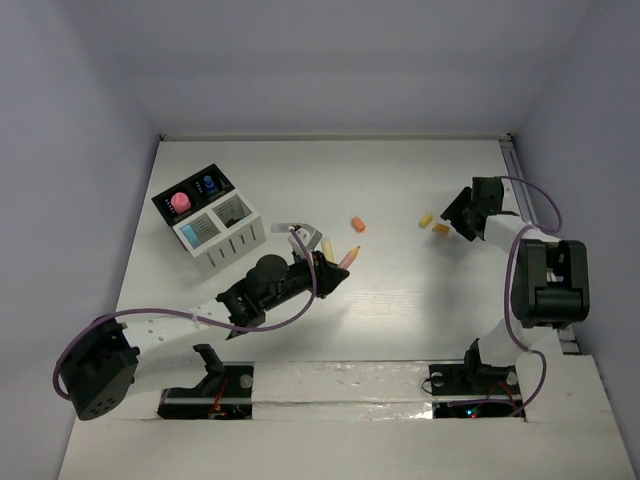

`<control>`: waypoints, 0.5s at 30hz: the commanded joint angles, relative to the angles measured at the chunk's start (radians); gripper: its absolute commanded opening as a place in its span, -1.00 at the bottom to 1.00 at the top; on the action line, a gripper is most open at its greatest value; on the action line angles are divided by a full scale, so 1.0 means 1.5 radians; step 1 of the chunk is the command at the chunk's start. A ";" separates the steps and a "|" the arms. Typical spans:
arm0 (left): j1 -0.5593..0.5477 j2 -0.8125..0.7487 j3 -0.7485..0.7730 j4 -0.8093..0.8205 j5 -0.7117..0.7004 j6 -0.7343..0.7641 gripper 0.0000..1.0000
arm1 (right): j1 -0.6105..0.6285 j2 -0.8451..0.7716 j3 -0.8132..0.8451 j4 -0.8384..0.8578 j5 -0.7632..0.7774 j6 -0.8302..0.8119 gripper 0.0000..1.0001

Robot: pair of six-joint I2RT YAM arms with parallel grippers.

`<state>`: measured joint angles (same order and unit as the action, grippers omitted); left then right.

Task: Sort the stationery into containers
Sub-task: Move the pen cap to the center of the board.

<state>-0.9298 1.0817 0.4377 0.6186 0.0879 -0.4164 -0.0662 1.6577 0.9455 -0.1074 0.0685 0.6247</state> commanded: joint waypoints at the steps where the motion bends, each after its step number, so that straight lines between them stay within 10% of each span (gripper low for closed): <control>1: -0.001 -0.004 0.006 0.049 0.017 -0.006 -1.00 | -0.004 -0.024 -0.024 -0.018 0.014 0.003 0.26; 15: -0.001 -0.012 0.003 0.051 0.019 -0.007 -1.00 | -0.004 0.044 -0.027 0.064 -0.064 0.086 0.24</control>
<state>-0.9298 1.0817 0.4377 0.6323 0.0986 -0.4240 -0.0662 1.6958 0.9054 -0.0566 0.0055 0.7105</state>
